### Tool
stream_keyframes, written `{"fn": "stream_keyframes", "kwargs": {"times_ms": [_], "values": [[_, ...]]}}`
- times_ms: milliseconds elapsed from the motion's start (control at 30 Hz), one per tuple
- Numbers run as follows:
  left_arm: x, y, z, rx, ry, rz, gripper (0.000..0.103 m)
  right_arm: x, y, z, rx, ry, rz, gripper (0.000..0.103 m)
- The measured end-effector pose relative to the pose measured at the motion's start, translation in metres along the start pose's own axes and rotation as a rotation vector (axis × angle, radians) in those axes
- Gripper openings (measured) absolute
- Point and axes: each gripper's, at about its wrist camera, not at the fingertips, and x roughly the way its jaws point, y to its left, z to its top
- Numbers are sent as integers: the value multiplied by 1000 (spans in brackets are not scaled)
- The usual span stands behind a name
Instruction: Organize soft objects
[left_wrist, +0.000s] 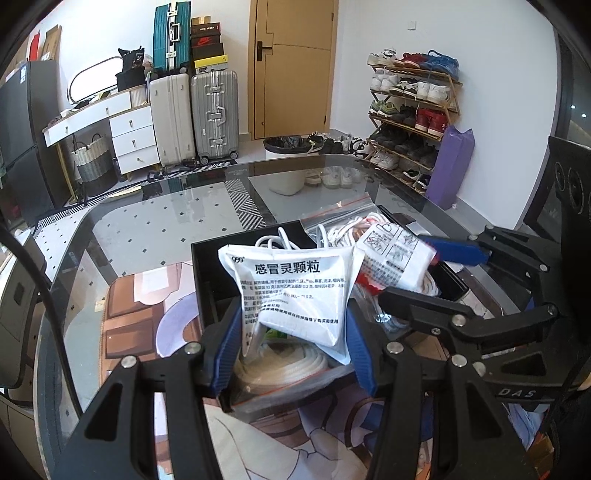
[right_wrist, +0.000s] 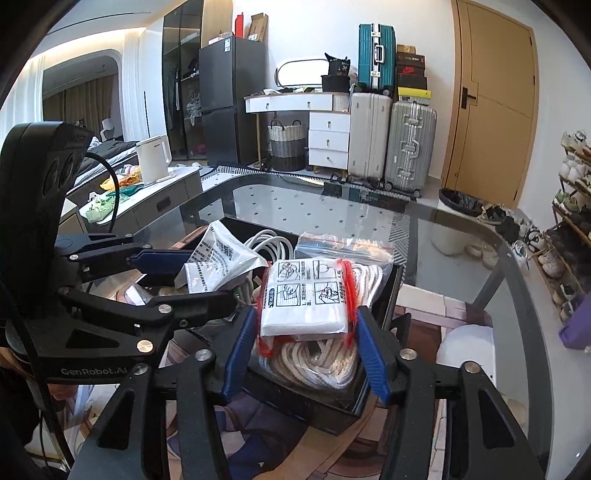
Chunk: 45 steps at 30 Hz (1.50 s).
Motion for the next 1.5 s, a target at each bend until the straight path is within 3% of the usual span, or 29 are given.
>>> {"fn": "stream_keyframes", "kwargs": {"times_ms": [100,233,333,500,600,967,1200,1500], "values": [[-6,-1,-1,5,-5,16,60,-8,-2,0,4,-31,-2,64],[-18,-1,-3,22,-22,10,70,-21,-4,-1,5,-70,8,86],[-27,-1,-6,30,-44,23,82,-27,-2,-3,2,-81,3,89],[-38,3,-16,24,-67,28,93,-38,3,-11,5,-108,3,101],[-43,4,-23,27,-88,44,99,-45,5,-16,12,-129,-3,102],[-63,14,-53,-86,-210,89,103,-72,10,-34,50,-209,0,102],[-65,23,-64,-125,-232,108,103,-77,11,-44,64,-224,4,102],[-67,18,-72,-105,-253,106,103,-75,13,-52,61,-237,-3,102]]}}
